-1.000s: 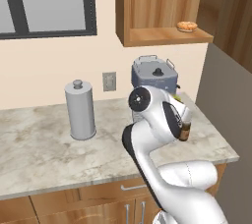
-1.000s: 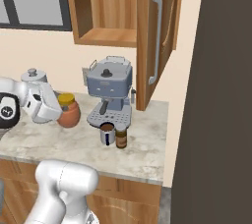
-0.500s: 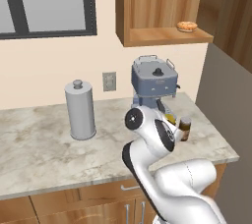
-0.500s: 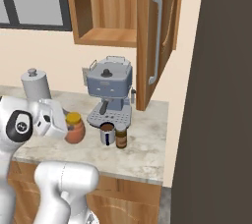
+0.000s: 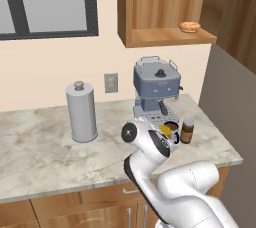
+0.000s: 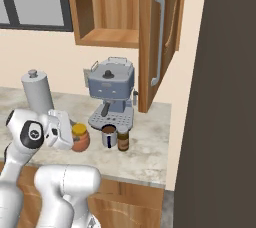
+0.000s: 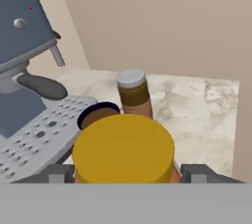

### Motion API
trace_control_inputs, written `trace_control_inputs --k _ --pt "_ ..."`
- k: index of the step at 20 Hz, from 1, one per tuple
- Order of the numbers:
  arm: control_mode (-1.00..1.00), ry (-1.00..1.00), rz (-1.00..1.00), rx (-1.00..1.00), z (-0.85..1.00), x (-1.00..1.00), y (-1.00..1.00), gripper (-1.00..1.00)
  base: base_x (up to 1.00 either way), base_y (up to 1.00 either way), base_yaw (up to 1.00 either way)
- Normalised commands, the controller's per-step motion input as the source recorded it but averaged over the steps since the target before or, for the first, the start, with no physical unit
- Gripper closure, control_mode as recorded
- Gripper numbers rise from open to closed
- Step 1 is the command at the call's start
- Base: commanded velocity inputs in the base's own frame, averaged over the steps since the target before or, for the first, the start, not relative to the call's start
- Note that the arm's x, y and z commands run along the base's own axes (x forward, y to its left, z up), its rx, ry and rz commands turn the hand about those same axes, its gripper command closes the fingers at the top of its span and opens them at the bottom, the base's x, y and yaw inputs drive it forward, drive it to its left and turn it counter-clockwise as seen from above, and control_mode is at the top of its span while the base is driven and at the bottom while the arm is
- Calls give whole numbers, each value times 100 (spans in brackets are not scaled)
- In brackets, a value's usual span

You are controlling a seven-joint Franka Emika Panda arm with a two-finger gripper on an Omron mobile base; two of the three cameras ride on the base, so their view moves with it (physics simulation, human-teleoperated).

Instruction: Pick the cinnamon and honey bottle from the cabinet and place them next to the mug.

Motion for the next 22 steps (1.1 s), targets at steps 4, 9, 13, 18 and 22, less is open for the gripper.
trace_control_inputs --k 4,9,13,18,22 --pt "-100 0 -11 0 0 39 33 100 0 0 0" --pt "-100 0 -10 0 0 31 22 100 0 0 0" --pt "-100 0 -9 0 0 25 8 100 0 0 0" --pt "-100 0 -4 0 0 15 0 100 0 0 0" --pt "-100 0 -1 0 -13 0 0 100 0 0 0"
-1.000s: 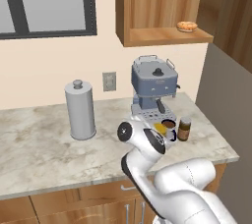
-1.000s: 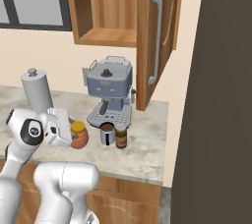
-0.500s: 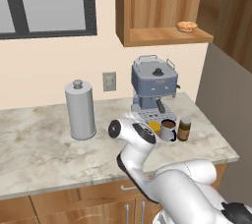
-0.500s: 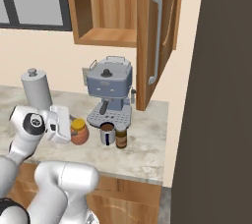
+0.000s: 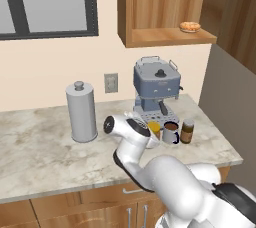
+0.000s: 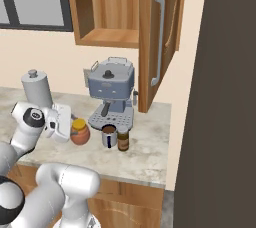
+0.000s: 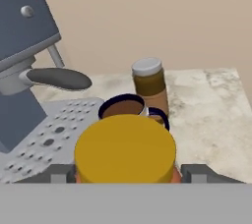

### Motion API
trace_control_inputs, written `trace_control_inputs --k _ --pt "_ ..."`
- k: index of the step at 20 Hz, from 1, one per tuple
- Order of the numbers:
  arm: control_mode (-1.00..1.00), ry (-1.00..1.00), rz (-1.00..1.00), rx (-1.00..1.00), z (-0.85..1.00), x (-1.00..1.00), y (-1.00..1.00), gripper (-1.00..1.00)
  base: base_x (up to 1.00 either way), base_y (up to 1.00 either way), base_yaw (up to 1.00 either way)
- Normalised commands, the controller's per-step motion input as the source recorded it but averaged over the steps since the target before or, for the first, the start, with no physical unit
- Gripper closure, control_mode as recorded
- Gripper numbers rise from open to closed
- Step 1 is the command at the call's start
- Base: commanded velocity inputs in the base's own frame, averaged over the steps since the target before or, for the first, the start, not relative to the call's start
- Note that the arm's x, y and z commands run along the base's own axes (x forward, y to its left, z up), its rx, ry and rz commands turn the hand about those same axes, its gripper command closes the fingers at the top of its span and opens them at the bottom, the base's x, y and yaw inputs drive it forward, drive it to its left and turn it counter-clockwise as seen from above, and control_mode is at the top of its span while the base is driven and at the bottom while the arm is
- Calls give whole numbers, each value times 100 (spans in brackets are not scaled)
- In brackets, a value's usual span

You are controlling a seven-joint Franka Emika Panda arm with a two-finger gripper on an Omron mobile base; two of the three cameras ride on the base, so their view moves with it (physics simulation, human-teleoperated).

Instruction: Pick the cinnamon and honey bottle from the cabinet and place them next to the mug.

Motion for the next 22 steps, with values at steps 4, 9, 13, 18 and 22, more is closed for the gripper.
trace_control_inputs --k 4,9,13,18,22 --pt "-100 0 0 0 -35 0 0 100 0 0 0" --pt "-100 0 0 0 -34 0 0 100 0 0 0" --pt "-100 0 0 0 0 0 -1 100 0 0 0" --pt "-100 0 0 0 0 2 -17 100 0 0 0" --pt "-100 0 0 0 0 0 -26 100 0 0 0"
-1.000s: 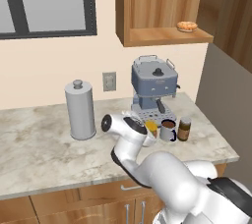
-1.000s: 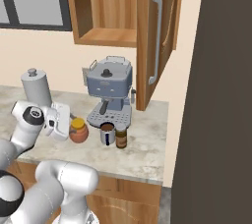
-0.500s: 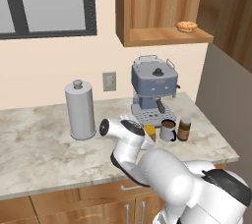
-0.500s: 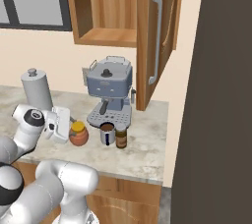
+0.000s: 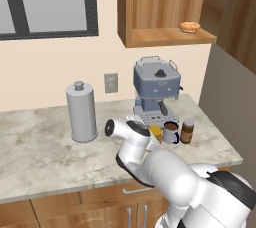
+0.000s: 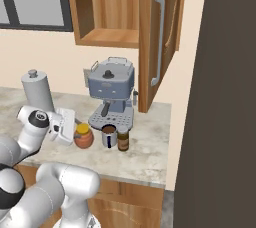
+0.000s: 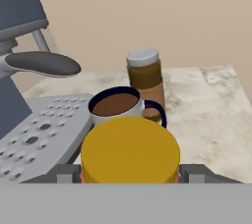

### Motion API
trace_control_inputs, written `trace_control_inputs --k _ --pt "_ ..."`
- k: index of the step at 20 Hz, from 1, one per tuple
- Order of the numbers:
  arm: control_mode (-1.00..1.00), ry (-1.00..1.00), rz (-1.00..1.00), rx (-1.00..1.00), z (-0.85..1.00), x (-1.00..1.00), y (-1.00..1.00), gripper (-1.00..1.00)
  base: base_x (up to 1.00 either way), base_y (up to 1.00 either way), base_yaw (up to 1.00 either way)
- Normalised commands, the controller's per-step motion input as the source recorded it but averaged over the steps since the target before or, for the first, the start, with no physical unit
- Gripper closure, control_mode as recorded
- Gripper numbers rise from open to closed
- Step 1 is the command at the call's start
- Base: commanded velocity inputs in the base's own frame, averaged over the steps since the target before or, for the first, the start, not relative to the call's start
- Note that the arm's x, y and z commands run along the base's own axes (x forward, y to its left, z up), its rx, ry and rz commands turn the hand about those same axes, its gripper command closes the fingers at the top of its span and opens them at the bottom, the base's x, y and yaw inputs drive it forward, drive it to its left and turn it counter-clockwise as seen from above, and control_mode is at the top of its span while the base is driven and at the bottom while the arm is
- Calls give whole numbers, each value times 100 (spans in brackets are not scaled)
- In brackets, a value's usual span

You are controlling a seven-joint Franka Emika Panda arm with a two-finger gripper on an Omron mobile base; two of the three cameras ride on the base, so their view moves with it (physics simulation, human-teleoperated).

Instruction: Pick the cinnamon and honey bottle from the cabinet and place them next to the mug.

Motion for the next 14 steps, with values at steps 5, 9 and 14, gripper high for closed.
trace_control_inputs --k 5,9,14 --pt "-100 0 0 0 0 1 -20 100 0 0 0" --pt "-100 0 0 0 0 6 -1 100 0 0 0" --pt "-100 0 0 0 -8 7 0 100 0 0 0"
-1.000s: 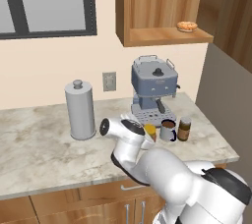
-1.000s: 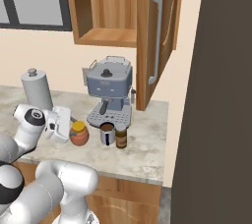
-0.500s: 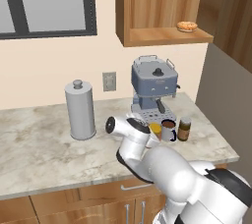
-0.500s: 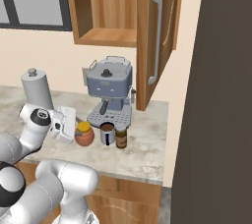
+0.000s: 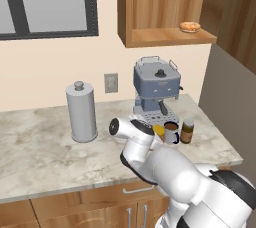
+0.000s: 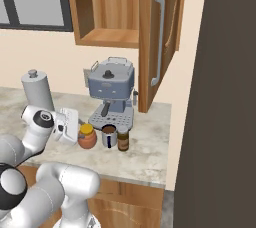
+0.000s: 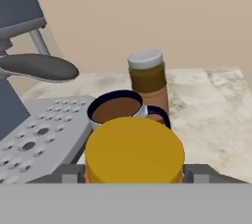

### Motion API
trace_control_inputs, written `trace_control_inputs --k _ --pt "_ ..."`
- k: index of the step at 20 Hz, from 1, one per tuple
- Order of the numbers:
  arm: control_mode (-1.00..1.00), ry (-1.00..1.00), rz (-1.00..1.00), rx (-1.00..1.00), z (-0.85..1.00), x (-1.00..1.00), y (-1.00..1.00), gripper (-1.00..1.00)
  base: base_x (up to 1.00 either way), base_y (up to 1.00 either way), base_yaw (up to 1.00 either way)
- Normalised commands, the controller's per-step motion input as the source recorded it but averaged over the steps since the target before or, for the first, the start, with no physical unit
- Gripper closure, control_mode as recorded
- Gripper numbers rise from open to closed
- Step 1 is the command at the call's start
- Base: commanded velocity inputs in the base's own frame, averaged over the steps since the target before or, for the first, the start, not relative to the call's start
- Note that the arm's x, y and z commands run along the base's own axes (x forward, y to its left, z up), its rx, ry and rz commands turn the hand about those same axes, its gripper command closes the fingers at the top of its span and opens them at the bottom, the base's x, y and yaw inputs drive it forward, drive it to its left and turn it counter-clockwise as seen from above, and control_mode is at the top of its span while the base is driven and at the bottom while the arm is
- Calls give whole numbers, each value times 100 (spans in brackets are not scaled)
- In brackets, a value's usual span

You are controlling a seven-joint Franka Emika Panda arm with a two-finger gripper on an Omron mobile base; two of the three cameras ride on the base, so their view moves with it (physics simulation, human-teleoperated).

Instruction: Pick the cinnamon and honey bottle from the cabinet and place them next to the mug.

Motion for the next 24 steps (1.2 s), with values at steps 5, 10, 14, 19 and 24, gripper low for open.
trace_control_inputs --k 5,10,14,19,24 --pt "-100 0 0 0 -22 1 7 100 0 0 0" --pt "-100 1 0 0 -14 0 4 100 0 0 0" --pt "-100 0 0 0 0 0 0 -100 0 0 0" --pt "-100 0 0 0 0 0 0 -100 0 0 0" --pt "-100 0 0 0 6 0 0 -100 0 0 0"
